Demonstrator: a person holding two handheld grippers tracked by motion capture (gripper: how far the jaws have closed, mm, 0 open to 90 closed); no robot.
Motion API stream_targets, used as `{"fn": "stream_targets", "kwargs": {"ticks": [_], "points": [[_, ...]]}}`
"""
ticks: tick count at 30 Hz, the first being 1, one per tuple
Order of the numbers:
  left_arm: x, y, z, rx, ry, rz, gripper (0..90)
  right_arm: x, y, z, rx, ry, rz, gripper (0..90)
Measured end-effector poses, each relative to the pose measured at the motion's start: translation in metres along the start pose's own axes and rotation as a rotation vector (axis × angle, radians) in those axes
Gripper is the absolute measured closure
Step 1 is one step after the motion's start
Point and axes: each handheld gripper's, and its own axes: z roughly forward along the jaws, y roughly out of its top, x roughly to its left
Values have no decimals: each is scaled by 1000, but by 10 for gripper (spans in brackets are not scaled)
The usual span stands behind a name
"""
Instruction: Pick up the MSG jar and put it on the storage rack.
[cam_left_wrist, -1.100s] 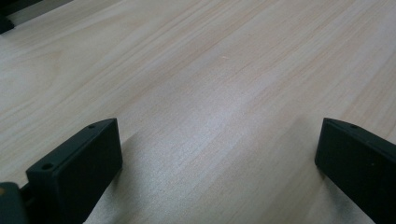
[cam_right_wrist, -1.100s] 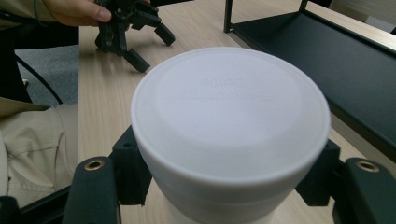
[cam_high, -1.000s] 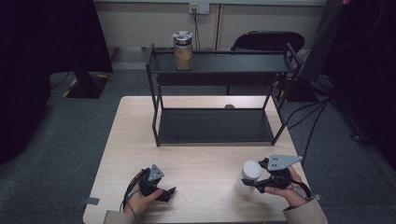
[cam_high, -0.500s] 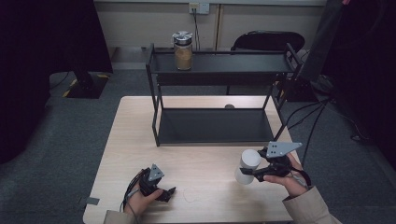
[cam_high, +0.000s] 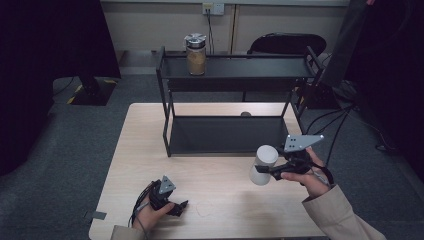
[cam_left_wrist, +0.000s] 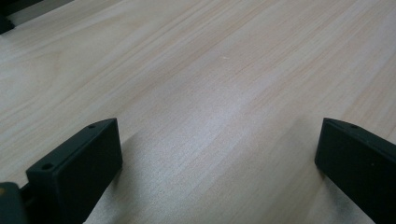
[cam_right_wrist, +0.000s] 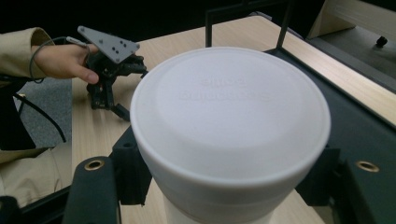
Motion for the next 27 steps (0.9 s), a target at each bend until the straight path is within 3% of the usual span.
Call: {"fn": "stream_targets", "kwargs": {"ticks": [14, 27], "points": [[0, 0, 0, 1, 0, 0, 0, -14, 57, -13, -6, -28, -13, 342], [0, 0, 0, 1, 0, 0, 0, -26, 98, -19, -12, -47, -6, 342]]}}
